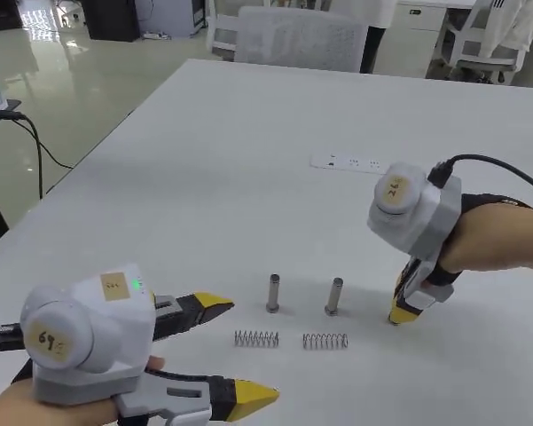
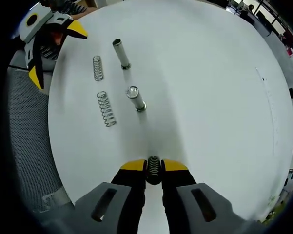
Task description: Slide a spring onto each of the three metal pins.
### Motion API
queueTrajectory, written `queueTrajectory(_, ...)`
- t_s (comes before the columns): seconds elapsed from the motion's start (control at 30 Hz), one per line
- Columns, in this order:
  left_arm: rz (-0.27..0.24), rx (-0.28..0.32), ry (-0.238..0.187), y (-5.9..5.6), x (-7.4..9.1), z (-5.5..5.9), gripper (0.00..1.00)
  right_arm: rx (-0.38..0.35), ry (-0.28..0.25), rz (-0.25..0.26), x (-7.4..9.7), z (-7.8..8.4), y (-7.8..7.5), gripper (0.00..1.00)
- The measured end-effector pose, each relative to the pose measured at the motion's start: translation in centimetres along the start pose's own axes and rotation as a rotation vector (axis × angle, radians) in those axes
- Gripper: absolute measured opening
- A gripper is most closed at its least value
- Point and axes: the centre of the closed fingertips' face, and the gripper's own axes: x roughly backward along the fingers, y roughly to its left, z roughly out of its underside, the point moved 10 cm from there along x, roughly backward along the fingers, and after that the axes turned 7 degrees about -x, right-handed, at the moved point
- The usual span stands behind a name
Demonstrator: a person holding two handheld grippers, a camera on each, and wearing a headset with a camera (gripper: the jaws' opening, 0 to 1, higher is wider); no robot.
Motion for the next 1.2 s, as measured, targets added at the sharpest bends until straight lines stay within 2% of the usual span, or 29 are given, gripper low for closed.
queueTrajectory(0.27, 0.002, -0.002, 0.000, 0.0, -0.1, -0.1, 0.60, 0.024, -0.022, 0.017, 0.5, 0.1, -0.1, 0.17)
queueTrajectory(0.57, 0.008, -0.008, 0.001, -0.1, -0.2, -0.2, 0.60, 0.077, -0.068, 0.059, 2.4, -0.4, 1.0, 0.21)
queueTrajectory(0.7, 0.011, -0.012, 0.001, -0.1, -0.2, -0.3, 0.59, 0.096, -0.095, 0.046, 2.9, -1.0, 1.8, 0.22)
queueTrajectory(0.87, 0.013, -0.014, 0.002, -0.1, -0.2, -0.4, 0.58, 0.140, -0.106, 0.017, 3.1, -1.8, 3.6, 0.21)
queueTrajectory(0.97, 0.014, -0.016, 0.001, -0.2, -0.2, -0.4, 0.58, 0.155, -0.123, -0.002, 2.9, -2.2, 4.3, 0.19)
queueTrajectory(1.2, 0.015, -0.022, -0.001, -0.2, -0.1, -0.6, 0.58, 0.195, -0.122, -0.032, 1.7, -3.1, 5.8, 0.17)
